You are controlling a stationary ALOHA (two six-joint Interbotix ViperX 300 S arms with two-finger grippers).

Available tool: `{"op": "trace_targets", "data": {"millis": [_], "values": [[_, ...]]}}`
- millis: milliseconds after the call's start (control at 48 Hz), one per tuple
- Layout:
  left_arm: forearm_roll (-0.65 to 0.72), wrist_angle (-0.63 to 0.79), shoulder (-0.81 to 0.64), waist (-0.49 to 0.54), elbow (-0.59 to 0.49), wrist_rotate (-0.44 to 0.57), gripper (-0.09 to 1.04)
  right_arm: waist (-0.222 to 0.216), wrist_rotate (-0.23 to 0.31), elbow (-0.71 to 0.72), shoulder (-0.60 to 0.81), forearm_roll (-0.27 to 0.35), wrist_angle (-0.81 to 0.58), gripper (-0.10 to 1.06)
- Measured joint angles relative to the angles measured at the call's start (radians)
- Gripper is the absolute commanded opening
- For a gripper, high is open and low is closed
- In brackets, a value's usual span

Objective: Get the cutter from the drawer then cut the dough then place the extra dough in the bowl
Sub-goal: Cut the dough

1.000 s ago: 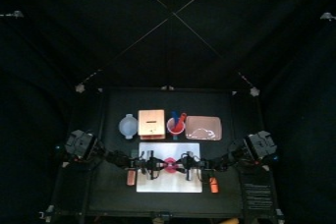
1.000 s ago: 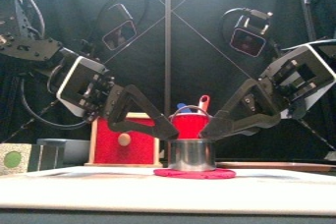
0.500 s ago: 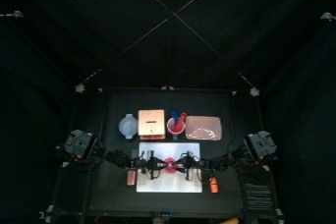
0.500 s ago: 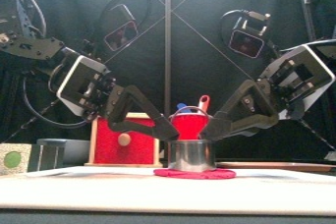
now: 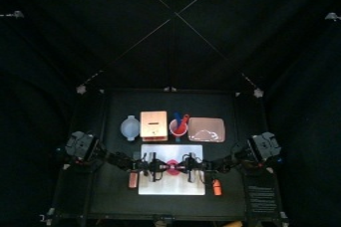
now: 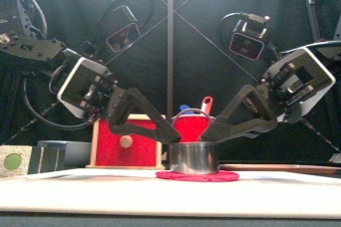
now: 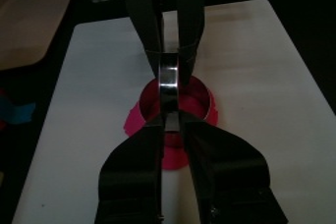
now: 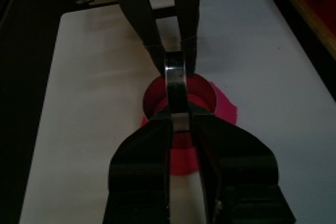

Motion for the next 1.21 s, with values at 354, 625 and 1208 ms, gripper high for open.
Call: {"op": "trace_targets", "data": {"millis": [354,625,1208], "values": [[0.0,0.044,0.011,0.005,-0.006,-0.002,0.52,-0.003,0.0,0.002,-0.008,0.021,0.098,0.44],[-0.002,0.089,0.012,0.005,-0.018,-0.003,0.52,-0.003,0.0,0.0,-0.009,0.029,0.175,0.44],[-0.003,0.175,0.015,0.012,-0.031,-0.003,0.52,-0.006,0.0,-0.008,-0.009,0.031,0.249,0.44]]}}
